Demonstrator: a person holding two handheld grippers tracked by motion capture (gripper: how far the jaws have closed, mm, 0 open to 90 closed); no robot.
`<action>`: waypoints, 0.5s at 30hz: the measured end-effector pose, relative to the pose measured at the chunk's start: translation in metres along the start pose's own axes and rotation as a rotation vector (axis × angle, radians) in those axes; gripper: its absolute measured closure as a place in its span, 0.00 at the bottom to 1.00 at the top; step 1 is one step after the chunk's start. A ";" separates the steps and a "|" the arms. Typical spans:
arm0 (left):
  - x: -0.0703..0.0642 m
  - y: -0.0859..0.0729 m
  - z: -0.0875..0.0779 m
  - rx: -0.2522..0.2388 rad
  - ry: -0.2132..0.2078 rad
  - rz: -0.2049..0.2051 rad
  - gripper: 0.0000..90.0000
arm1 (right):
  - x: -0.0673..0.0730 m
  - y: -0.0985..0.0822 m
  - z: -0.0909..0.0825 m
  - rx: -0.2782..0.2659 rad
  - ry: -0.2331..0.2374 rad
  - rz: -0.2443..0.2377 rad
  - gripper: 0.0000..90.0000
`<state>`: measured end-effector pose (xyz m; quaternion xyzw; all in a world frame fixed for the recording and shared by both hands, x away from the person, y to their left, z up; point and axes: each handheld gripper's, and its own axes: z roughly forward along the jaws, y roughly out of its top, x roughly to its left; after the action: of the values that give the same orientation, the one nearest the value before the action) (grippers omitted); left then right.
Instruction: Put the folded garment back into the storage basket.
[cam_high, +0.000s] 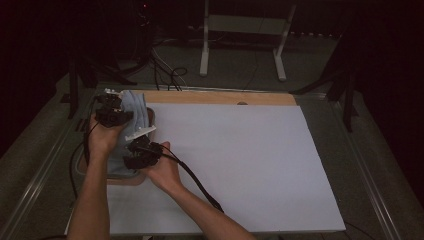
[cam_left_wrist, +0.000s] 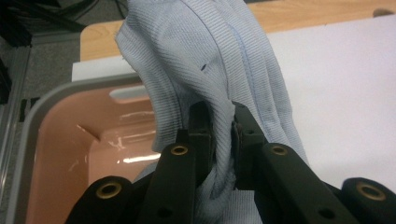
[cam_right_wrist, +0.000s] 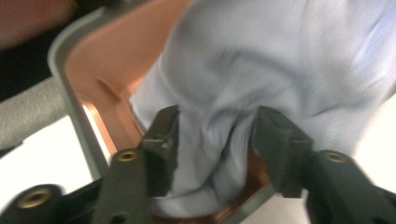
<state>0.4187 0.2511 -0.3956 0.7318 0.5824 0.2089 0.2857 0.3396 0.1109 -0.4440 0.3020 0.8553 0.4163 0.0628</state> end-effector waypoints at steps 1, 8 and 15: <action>0.000 -0.001 0.001 0.001 0.000 -0.001 0.91 | -0.001 0.001 -0.004 -0.014 -0.007 -0.007 0.48; 0.001 -0.007 0.010 0.020 0.006 -0.007 0.91 | -0.015 0.001 -0.029 -0.090 -0.030 0.031 0.38; -0.003 -0.010 0.018 0.014 0.011 -0.012 0.77 | -0.031 -0.008 -0.040 -0.110 -0.047 0.059 0.35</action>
<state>0.4222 0.2466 -0.4149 0.7290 0.5897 0.2075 0.2787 0.3469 0.0626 -0.4293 0.3329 0.8202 0.4570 0.0869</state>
